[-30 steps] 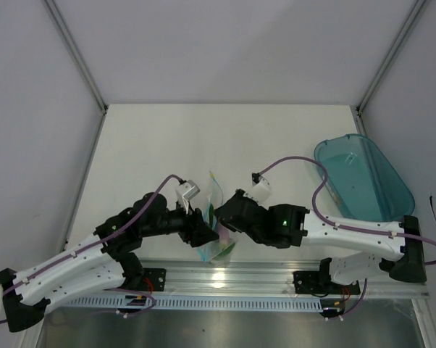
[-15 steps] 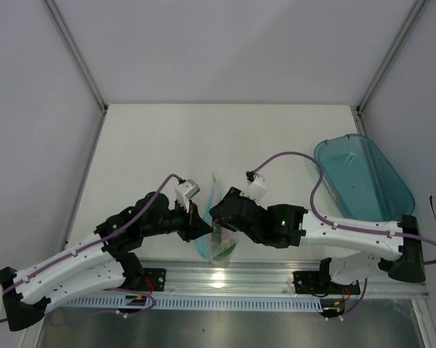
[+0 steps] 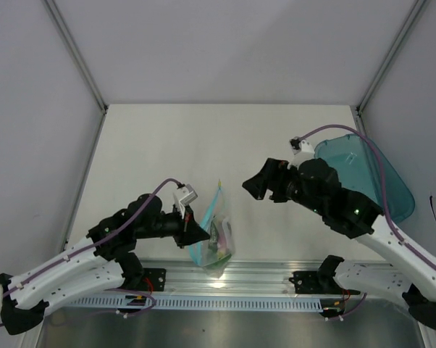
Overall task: Place the food in the zip-top bag and seal the zipper
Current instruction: Zip the zipper food storage bag at the center of the board.
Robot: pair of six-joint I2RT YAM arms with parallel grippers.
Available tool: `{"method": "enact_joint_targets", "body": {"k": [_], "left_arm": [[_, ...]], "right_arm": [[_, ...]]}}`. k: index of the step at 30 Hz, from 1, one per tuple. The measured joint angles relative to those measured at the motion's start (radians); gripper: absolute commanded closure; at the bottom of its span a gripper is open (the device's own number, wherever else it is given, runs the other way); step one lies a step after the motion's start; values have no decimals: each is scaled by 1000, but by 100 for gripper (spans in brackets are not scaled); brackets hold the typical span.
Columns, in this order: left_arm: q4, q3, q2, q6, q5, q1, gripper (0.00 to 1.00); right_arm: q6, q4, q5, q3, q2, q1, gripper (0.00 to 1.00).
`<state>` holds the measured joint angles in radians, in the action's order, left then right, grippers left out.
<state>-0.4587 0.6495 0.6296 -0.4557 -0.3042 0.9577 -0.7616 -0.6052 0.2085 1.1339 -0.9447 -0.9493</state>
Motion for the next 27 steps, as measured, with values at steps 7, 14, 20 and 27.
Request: {"method": "enact_joint_targets", "body": {"k": [7,14,20,27], "left_arm": [[30,1,-31,17,-196,-7,99],[116,1,-74,10,-448,-8,99],[185,1,-106,-14,-603,-8,99],[294,-4,-108,-68,-705,-9,99]], "right_arm": [[315,58,-490,-81,53,241,25],[483,156,-901,-202,7,286,32],[535,252,-1140,-204,17,307,24],[544,330,-1314,-204,18,308,25]]}}
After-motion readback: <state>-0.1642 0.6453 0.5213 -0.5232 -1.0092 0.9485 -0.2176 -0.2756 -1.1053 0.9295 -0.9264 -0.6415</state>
